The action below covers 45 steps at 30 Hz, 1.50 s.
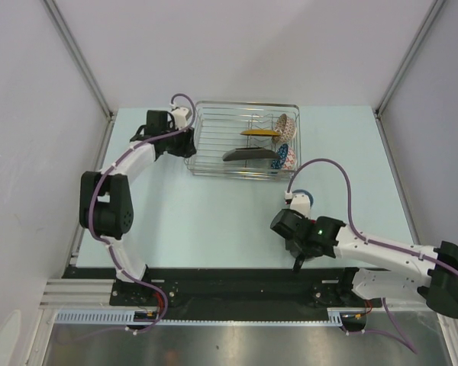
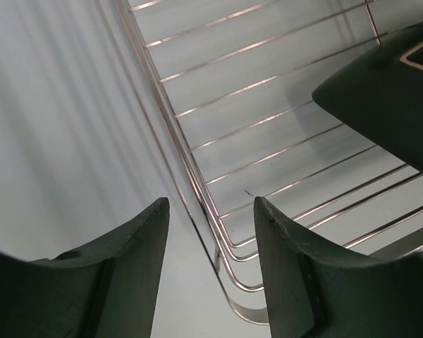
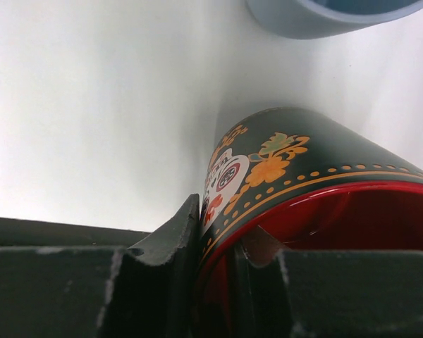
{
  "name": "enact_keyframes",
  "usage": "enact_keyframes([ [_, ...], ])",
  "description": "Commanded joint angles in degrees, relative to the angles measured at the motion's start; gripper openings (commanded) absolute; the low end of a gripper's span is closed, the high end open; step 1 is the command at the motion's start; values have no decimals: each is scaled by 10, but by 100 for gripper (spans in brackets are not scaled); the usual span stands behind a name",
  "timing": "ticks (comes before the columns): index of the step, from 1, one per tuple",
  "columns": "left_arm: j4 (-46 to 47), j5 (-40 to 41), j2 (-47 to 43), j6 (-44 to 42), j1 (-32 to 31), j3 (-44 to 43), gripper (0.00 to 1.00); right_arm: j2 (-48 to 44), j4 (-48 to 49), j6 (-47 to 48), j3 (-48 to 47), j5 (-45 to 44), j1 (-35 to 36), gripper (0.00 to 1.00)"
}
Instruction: Load the mixed dishes into the dish rack
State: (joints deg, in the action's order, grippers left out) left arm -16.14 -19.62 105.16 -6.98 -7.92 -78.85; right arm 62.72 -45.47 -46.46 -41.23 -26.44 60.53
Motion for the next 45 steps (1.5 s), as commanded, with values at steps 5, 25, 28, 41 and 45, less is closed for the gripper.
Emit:
enact_keyframes([
  [5, 13, 7, 7, -24, -15, 35, 56, -70, 14, 48, -94, -36, -12, 0],
  [25, -26, 8, -61, -131, -40, 156, 24, -75, 44, 145, -234, -1, -89, 0],
  [28, -29, 8, -85, -131, -46, 182, 25, -68, 52, 158, -250, 11, -107, 0],
  [41, -49, -2, -160, -88, -64, 240, 27, -41, 97, 186, -268, 83, -154, 0],
  [45, -58, -9, -171, -69, -68, 242, 28, -31, 115, 187, -276, 106, -158, 0],
])
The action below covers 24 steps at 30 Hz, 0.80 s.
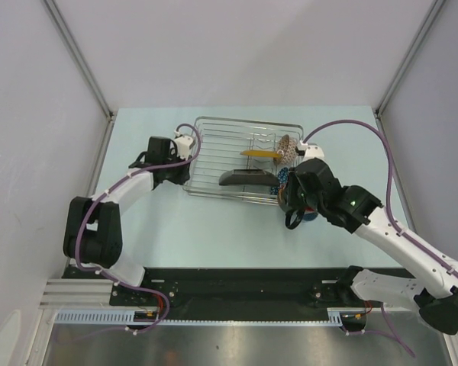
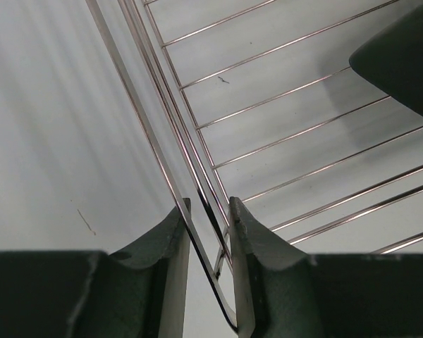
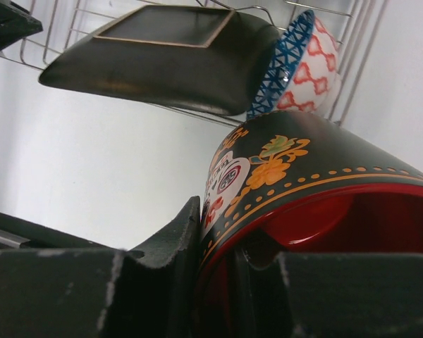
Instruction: Load the mixed dishes into the dish rack
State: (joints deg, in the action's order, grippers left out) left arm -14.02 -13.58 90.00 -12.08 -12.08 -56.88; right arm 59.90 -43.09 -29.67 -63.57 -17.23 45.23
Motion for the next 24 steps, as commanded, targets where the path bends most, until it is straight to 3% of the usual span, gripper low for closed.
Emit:
enact_keyframes([
  [1, -80, -70, -22, -16, -28, 25, 28, -2, 95, 18, -53, 20, -7, 0],
  [8, -77, -15, -15, -13, -27, 13, 51, 26, 185, 2, -61, 121, -43, 0],
  [11, -73, 19, -6, -14, -23, -16, 80, 53, 248, -27, -67, 224, -77, 0],
  [12, -74, 30, 1, -15, -18, -38, 96, 60, 269, -36, -69, 242, -84, 0],
  [13, -77, 34, 4, -15, -15, -53, 100, 68, 292, -45, -72, 259, -90, 0],
  [20, -159, -10, 11, 10, 49, -277, 100, 155, 512, -63, -87, 330, -105, 0],
  [24, -200, -39, -5, 19, 58, -342, 100, 199, 645, -104, -86, 351, -105, 0],
])
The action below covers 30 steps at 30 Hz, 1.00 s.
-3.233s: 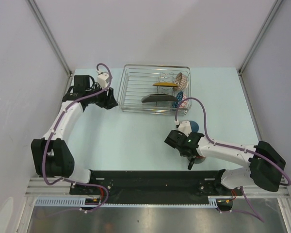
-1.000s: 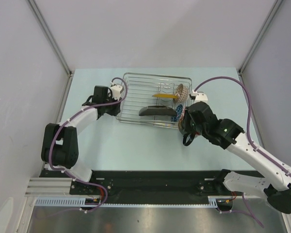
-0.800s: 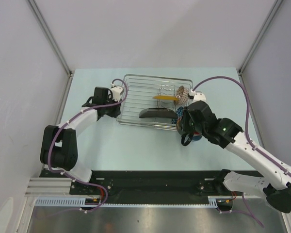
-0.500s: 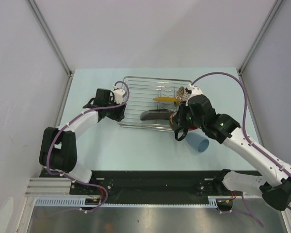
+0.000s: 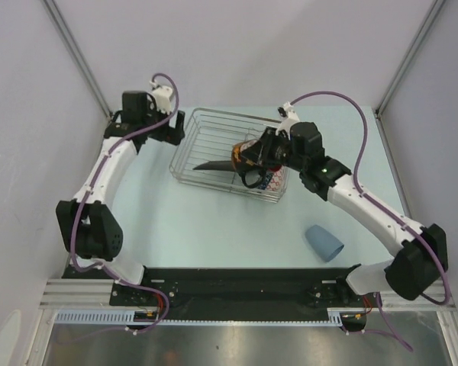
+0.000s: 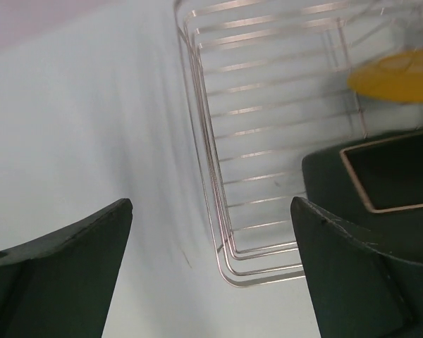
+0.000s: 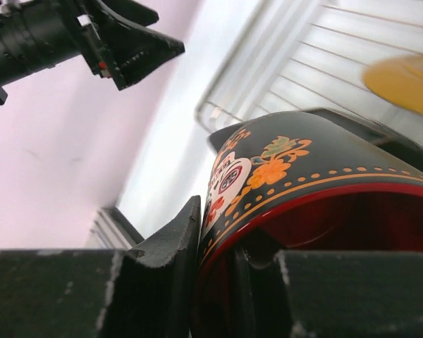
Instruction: Load the mixed dishes into the dish rack
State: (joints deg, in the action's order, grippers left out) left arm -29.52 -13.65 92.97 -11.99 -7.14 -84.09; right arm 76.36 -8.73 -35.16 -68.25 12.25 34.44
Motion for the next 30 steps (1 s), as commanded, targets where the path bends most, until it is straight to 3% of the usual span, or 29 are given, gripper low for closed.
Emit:
enact_keyframes([
  [1, -52, -45, -46, 22, 9, -73, 100, 41, 357, -63, -39, 59, 1, 0],
  [4, -52, -71, -69, 36, 9, -66, 100, 68, 452, -116, -39, 68, -9, 0],
  [7, -44, -88, -90, 38, 9, -40, 100, 71, 476, -127, -42, 68, -14, 0],
  [15, 13, -64, -71, 16, 9, 82, 100, 7, 355, -35, -42, 39, -4, 0],
  [30, 58, 55, -15, -28, 8, 103, 100, -13, 296, -2, -35, 38, 0, 0],
])
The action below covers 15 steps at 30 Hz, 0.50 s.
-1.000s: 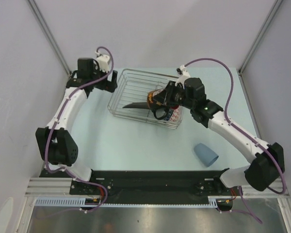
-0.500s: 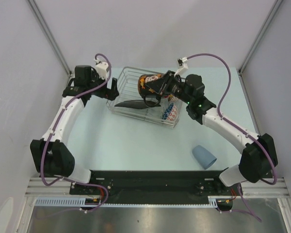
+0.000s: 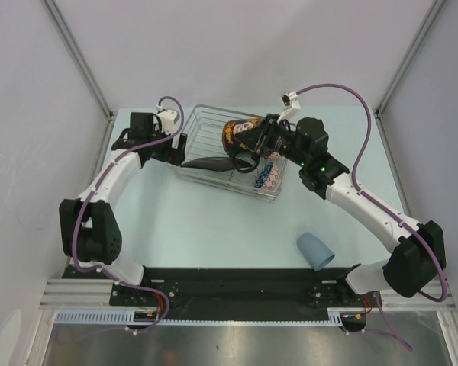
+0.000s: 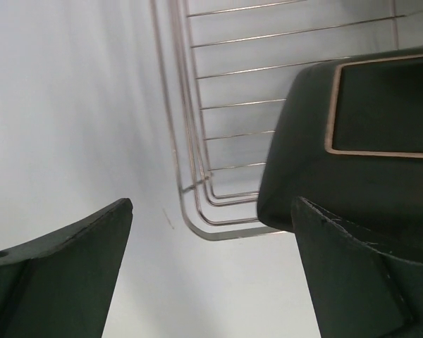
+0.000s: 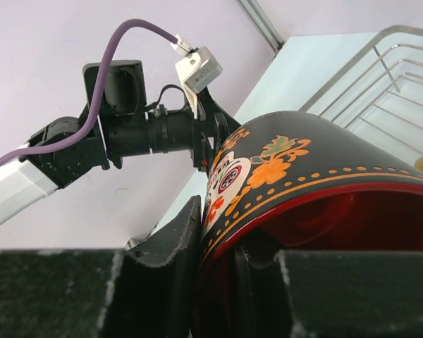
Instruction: Load the mixed dishes into the dish rack
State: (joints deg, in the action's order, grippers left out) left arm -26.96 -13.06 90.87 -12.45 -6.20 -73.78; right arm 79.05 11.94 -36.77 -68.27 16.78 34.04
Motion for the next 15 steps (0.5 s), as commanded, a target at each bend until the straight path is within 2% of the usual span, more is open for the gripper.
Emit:
enact_keyframes([
  [1, 31, 47, 6, -23, -2, -1, 99, -40, 92, 14, -34, -10, 4, 0],
  [7, 17, 28, 6, -10, -29, -7, 100, -5, 166, -5, -34, -4, 8, 0],
  [12, 42, 44, 33, -4, -15, -11, 100, -9, 156, -1, -34, 3, 6, 0],
  [15, 15, 18, 75, 9, 0, -76, 98, -14, 147, 9, -34, -5, 6, 0],
])
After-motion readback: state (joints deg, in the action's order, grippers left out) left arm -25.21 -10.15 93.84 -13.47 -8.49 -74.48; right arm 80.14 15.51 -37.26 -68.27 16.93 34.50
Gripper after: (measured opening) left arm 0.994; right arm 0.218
